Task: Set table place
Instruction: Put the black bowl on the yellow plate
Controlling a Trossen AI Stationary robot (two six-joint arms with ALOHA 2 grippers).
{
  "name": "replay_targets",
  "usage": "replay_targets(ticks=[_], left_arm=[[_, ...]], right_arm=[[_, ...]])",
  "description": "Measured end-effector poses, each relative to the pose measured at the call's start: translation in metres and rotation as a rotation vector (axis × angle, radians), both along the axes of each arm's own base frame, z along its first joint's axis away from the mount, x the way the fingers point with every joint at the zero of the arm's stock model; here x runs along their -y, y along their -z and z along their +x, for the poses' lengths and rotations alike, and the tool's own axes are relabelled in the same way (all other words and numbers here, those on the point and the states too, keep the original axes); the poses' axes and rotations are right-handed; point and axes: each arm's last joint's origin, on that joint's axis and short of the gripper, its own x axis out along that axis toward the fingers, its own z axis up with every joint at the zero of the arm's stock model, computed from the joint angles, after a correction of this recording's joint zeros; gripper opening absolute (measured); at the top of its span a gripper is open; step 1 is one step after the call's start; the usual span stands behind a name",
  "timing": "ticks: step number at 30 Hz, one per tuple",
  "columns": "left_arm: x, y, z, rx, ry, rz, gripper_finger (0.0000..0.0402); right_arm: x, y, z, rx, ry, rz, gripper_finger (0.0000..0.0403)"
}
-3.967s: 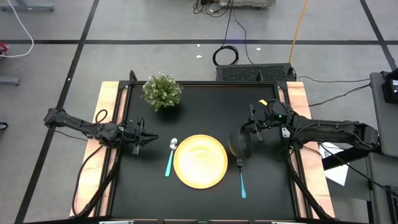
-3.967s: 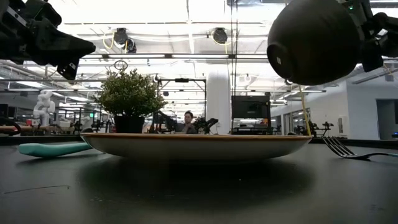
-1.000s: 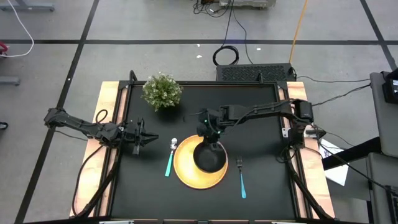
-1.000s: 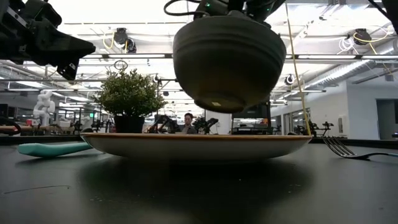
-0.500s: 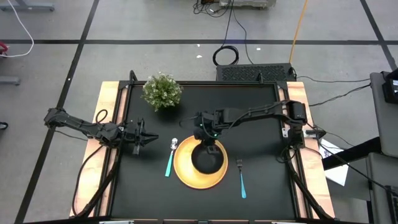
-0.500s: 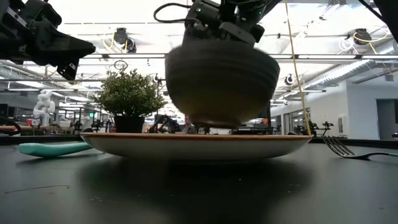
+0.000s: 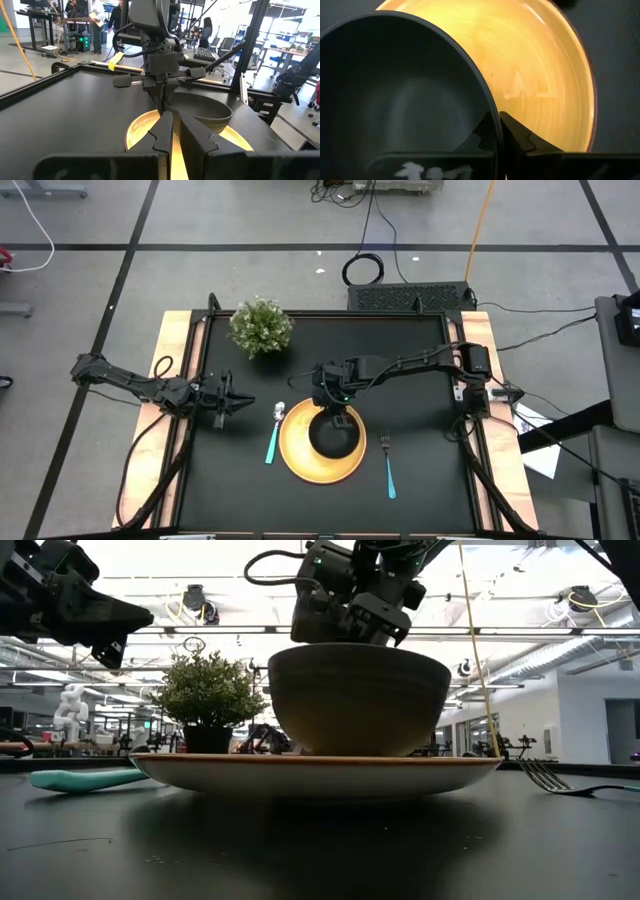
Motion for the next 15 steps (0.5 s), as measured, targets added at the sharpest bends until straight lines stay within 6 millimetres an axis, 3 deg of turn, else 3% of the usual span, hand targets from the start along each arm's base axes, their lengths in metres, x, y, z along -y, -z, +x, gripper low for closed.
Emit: replay_targets(ticks=[4, 15], left_arm=[[0.0, 0.0, 0.0, 0.0, 0.0, 0.0, 0.0031], [0.0, 0.0007, 0.0, -0.006, 0.0, 0.002, 0.0031]], right_arm=[[-0.0002, 0.0094, 0.0015, -0.031, 0.002, 0.007, 0.0], [-0.0002, 0.0104, 0.001, -0.04, 0.003, 0.006, 0.0]])
